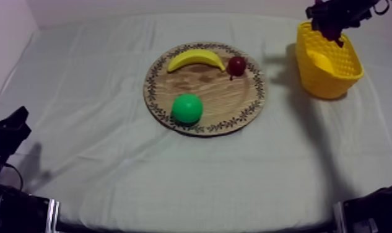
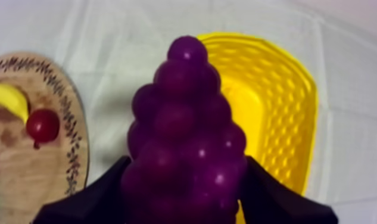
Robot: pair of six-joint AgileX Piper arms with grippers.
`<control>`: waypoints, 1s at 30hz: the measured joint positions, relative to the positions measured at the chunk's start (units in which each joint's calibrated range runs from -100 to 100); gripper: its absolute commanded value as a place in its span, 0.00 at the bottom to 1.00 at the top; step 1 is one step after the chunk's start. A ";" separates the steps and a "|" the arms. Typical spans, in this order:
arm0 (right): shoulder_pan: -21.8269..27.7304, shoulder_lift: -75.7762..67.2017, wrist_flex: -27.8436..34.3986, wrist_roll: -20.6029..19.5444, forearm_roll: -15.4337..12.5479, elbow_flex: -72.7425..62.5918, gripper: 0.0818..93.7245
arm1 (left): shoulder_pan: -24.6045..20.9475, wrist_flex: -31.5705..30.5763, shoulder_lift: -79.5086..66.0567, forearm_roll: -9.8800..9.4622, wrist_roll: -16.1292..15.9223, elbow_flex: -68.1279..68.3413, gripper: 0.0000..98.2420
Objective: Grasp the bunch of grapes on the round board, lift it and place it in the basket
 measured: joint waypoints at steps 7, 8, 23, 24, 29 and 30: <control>3.14 6.20 -0.32 0.76 -0.58 -8.40 0.30 | 0.00 0.00 0.00 0.00 0.00 0.00 0.00; 3.69 7.34 -0.32 1.07 -0.89 -9.75 0.30 | 0.00 0.00 0.00 0.00 0.00 0.00 0.00; 6.31 21.94 -5.58 0.62 0.43 -15.36 0.28 | 0.00 0.00 0.00 0.00 0.00 0.00 0.00; 6.31 22.66 -5.92 0.48 0.58 -15.05 0.28 | 0.00 0.00 0.00 0.00 0.00 0.00 0.00; 6.43 25.42 -6.91 -0.33 1.01 -13.91 0.28 | 0.00 0.00 0.00 0.00 0.00 0.00 0.00; 6.59 25.86 -7.25 -0.36 1.10 -13.64 0.28 | 0.00 0.00 0.00 0.00 0.00 0.00 0.00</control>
